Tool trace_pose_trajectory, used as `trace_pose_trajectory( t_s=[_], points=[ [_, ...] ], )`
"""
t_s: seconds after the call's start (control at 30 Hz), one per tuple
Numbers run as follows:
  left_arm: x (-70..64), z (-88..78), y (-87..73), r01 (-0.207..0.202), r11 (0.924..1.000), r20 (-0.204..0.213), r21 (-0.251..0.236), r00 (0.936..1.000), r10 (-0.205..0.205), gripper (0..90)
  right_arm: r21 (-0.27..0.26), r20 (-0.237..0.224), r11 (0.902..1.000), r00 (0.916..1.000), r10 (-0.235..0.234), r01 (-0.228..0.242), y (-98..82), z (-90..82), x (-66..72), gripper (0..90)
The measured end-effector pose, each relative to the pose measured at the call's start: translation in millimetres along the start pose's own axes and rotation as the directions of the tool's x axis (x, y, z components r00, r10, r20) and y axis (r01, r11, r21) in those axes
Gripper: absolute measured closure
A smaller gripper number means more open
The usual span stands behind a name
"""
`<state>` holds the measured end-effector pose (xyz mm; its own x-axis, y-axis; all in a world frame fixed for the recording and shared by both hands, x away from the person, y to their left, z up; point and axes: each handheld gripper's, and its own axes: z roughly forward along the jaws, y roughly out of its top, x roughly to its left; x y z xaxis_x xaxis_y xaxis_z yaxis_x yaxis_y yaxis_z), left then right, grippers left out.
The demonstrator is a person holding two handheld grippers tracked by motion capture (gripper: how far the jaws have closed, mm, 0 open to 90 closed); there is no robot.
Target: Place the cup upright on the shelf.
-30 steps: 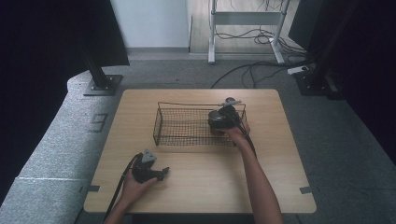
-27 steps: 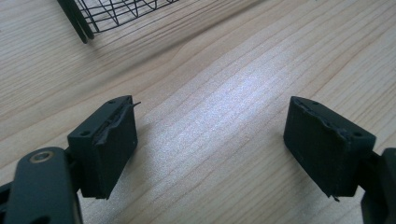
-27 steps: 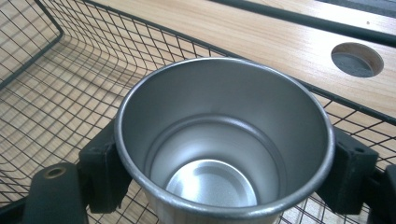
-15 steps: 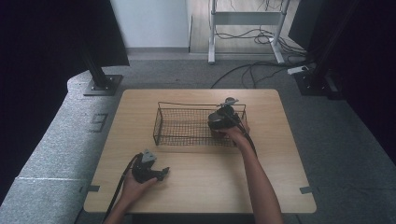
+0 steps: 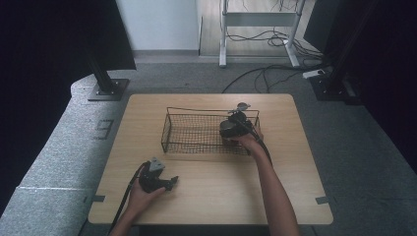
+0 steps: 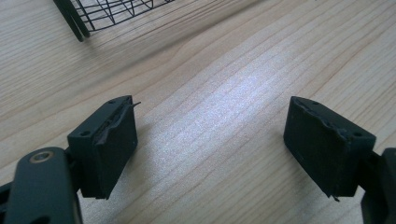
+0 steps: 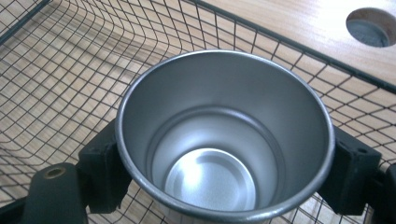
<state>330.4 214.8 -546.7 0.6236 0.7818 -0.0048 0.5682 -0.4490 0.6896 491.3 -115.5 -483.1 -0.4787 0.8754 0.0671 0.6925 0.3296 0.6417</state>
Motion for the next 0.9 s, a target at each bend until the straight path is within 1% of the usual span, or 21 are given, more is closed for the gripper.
trace_pose_trajectory(
  t_s=[0.07,0.13,0.37,0.43,0.53,0.67,0.73,0.8,0.9],
  points=[
    [0.0,0.0,0.0,0.000,1.0000,0.000,0.000,1.0000,0.000,17.4,0.010,-0.007,0.9999,0.9999,0.008,-0.008,-0.9,-1.0,-0.9,17.1],
    [0.0,0.0,0.0,0.000,1.0000,0.000,0.000,1.0000,0.000,17.4,0.015,-0.008,0.9999,1.0000,0.006,-0.006,-1.6,-1.9,-1.2,17.1],
    [0.0,0.0,0.0,0.000,1.0000,0.000,0.000,1.0000,0.000,17.4,0.036,0.001,0.9993,0.9999,-0.010,0.010,-3.8,-4.3,0.9,13.4],
    [0.0,0.0,0.0,0.000,1.0000,0.000,0.000,1.0000,0.000,17.4,0.035,-0.017,0.9993,0.9998,-0.011,0.012,-4.1,-5.1,1.8,13.0],
    [0.0,0.0,0.0,0.000,1.0000,0.000,0.000,1.0000,0.000,17.3,0.039,-0.007,0.9990,0.9998,-0.021,0.021,-4.7,-5.6,3.2,12.4],
    [0.0,0.0,0.0,0.000,1.0000,0.000,0.000,1.0000,0.000,17.3,0.024,-0.013,0.9997,0.9999,-0.009,0.010,-5.3,-7.4,2.9,11.1],
    [0.0,0.0,0.0,0.000,1.0000,0.000,0.000,1.0000,0.000,17.4,-0.003,-0.022,1.0000,0.9997,-0.007,0.007,-5.6,-10.3,2.5,11.2],
    [0.0,0.0,0.0,0.000,1.0000,0.000,0.000,1.0000,0.000,17.3,-0.018,-0.029,0.9998,0.9995,-0.011,0.011,-5.5,-13.1,2.8,11.0],
    [0.0,0.0,0.0,0.000,1.0000,0.000,0.000,1.0000,0.000,17.3,-0.026,-0.029,0.9996,0.9996,-0.006,0.005,-5.3,-15.4,2.7,11.1]
  ],
)
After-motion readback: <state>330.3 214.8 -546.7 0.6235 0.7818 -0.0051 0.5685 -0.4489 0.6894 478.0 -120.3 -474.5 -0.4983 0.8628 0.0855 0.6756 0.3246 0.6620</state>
